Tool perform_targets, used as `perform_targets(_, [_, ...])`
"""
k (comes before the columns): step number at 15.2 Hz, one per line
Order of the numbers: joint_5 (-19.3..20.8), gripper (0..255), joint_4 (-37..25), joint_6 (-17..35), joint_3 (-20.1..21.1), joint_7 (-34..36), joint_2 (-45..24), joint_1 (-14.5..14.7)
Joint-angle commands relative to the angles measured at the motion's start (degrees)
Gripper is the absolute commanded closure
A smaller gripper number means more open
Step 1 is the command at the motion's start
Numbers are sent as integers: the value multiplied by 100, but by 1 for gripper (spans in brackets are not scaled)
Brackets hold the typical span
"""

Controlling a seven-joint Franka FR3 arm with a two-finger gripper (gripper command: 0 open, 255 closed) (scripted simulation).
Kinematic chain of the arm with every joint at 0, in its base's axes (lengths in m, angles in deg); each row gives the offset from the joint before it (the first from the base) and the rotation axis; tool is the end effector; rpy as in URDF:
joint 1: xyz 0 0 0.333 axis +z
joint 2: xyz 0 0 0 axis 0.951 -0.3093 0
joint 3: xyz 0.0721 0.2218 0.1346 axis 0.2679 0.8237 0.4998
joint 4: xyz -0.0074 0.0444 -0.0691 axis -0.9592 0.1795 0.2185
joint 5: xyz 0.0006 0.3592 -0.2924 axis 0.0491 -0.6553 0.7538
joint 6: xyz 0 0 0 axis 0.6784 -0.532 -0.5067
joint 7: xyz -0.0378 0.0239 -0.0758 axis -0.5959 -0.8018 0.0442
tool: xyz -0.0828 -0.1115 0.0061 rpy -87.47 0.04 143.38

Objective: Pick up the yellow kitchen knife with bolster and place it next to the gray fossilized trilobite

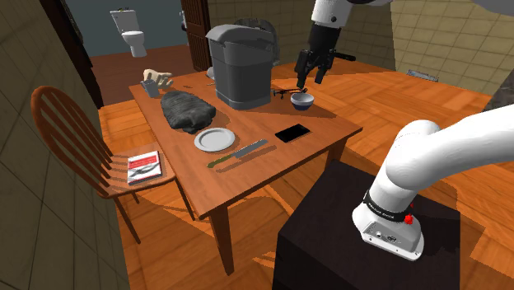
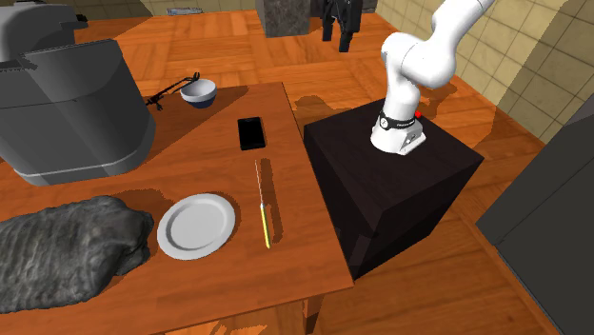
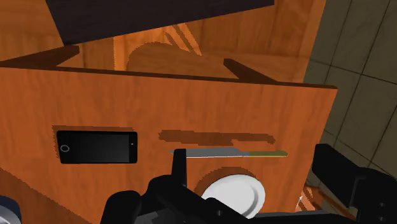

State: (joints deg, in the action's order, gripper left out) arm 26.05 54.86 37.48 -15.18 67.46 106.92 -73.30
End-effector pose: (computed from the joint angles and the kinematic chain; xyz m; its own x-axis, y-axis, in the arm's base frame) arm 0.4169 -0.0026 0.5368 0.9799 -0.1764 0.0930 -0.1661 -0.9802 -0.1081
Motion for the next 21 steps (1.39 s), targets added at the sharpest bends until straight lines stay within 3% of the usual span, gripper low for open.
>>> perform_targets(1, [0,0,0,0,0,0,0,0])
perform_targets(10, [398,0,-34,1312,-568,-2250,-1722,570])
perform_targets(21, [524,0,-812,2570,-799,-4760,-4133,1124])
